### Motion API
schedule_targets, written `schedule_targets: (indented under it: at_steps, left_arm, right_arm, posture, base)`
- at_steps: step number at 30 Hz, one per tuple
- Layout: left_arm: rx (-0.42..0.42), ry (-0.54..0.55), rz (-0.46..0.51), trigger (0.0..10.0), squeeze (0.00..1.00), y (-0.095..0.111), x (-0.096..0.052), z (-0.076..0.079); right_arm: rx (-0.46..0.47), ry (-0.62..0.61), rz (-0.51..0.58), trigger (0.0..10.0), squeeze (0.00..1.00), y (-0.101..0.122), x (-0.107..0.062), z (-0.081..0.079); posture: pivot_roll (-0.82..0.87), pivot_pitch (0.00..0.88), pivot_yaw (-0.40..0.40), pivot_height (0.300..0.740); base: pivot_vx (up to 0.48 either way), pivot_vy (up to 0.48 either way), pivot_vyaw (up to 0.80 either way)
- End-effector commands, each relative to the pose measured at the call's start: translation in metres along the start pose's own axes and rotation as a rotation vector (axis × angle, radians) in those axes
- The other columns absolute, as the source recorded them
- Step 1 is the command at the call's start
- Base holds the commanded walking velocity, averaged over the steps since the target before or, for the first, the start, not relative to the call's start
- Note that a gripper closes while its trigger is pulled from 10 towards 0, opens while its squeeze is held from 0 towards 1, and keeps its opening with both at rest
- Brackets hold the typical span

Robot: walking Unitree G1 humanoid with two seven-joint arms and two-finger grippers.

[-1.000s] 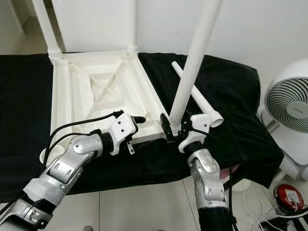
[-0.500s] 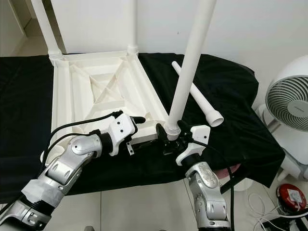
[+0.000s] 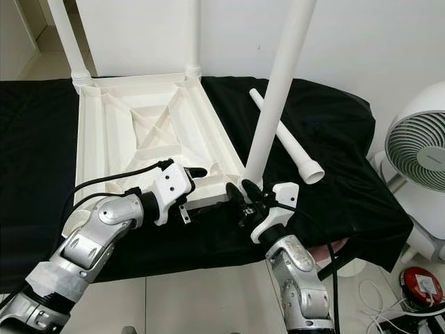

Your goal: Building children table

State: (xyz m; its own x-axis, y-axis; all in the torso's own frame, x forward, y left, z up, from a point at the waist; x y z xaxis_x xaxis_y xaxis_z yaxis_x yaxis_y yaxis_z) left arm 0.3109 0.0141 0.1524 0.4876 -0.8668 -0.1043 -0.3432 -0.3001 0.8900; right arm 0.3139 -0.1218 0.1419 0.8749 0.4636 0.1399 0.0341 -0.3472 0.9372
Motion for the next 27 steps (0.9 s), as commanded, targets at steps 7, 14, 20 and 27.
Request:
schedule_targets:
  at_steps: [7, 14, 20, 27]
  left_arm:
    - [0.028, 0.011, -0.071, 10.0, 0.0, -0.012, -0.007, -0.001]
    - [0.02, 0.128, -0.24, 10.0, 0.0, -0.041, -0.006, -0.014]
    - [-0.007, 0.182, -0.284, 10.0, 0.0, -0.05, -0.001, -0.014]
    - [-0.05, 0.29, -0.349, 10.0, 0.0, -0.062, 0.001, -0.028]
  right_arm:
    - [-0.001, -0.002, -0.017, 10.0, 0.0, 0.005, 0.004, 0.019]
    - [-0.081, -0.012, -0.032, 10.0, 0.0, 0.02, 0.018, 0.052]
    - [-0.085, -0.031, -0.021, 10.0, 0.0, 0.026, 0.022, 0.062]
    - [-0.085, -0.044, 0.004, 10.0, 0.0, 0.033, 0.025, 0.066]
  posture:
    - [-0.01, 0.0, -0.041, 0.74]
    - [0.0, 0.0, -0.042, 0.74]
    - [-0.01, 0.0, -0.04, 0.74]
    - [-0.01, 0.0, -0.035, 0.74]
  base:
    - [0.0, 0.0, 0.0]
    - [0.0, 0.0, 0.0]
    - [0.0, 0.0, 0.0]
    - [0.0, 0.0, 0.0]
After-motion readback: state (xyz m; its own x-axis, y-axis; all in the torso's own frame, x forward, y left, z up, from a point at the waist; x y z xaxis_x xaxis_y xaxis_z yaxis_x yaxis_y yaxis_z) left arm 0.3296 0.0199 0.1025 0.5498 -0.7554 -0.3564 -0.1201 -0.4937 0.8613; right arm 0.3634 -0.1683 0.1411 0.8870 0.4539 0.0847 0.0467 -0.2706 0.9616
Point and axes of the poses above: a point about 5 cm out from each wrist's last joint towards the gripper, its own x axis pointing out of the wrist towards the gripper, its own y axis along the axis of the wrist's last joint, z = x × y, the point moved 6 cm from there along x, pointing out of the wrist towards the gripper, and after that the axes turned 5 degrees about x, right-handed, at the moved point
